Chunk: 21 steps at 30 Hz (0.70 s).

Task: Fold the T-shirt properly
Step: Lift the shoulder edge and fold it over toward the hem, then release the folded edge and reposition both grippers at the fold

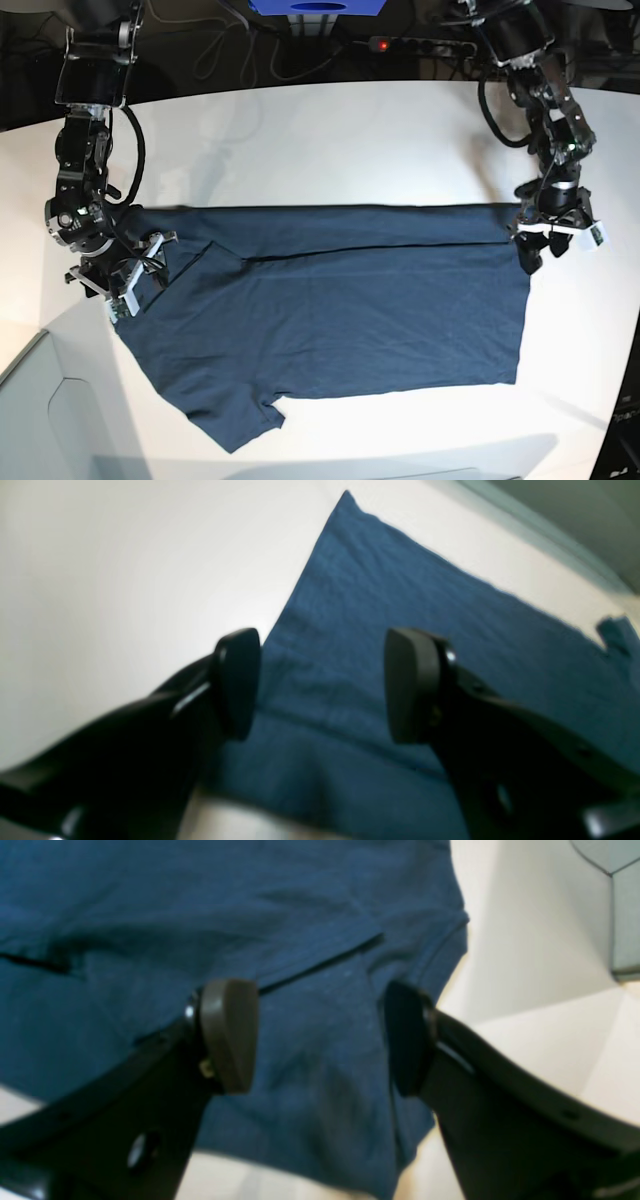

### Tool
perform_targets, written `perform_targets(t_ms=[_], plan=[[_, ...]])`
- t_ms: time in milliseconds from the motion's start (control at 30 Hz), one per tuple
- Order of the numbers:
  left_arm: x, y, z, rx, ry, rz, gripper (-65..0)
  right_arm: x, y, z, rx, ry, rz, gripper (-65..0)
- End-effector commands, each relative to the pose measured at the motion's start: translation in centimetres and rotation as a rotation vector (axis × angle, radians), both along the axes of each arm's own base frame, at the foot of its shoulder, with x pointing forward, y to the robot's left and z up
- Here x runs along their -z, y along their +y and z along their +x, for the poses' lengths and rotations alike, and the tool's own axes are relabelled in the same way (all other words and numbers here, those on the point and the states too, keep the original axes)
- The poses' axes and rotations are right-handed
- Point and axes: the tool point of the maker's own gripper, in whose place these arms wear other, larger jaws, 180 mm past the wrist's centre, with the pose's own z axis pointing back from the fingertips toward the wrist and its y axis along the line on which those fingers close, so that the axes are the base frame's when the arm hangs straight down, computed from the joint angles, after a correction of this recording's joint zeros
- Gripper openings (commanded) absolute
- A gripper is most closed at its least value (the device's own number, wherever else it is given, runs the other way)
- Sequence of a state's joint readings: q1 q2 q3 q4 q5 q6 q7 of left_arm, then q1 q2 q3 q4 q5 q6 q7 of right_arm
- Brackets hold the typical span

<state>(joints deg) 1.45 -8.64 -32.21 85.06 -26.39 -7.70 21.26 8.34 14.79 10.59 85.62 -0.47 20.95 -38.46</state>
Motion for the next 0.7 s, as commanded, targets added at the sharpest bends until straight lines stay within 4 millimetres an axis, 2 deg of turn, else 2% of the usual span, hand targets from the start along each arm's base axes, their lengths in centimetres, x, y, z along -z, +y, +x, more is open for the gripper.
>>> perform_targets(t_ms=[0, 167, 333, 467, 667], plan=[[-1.2, 0.8, 0.1, -0.009, -0.034, 0.025, -27.6, -2.1, 0.0, 0.7, -0.013, -0.068, -0.005, -26.9], [2.4, 1.3, -1.4, -0.029, 0.053, -0.012, -27.6, -2.0, 0.7, -1.3, -0.036, -0.069, -0.019, -26.9], [4.4, 1.5, -1.9, -0.040, 0.102, -0.034, -27.6, -1.2, 0.9, -2.8, -0.044, -0.048, -0.022, -26.9], [4.8, 1.5, -2.1, -0.044, 0.112, -0.039, -27.6, -0.4, 0.8, -3.6, -0.042, -0.024, -0.025, -26.9], [5.8, 1.5, -2.6, -0.048, 0.136, -0.048, -27.6, -1.0, -1.6, -4.3, 0.018, -0.036, -0.041, -26.9]])
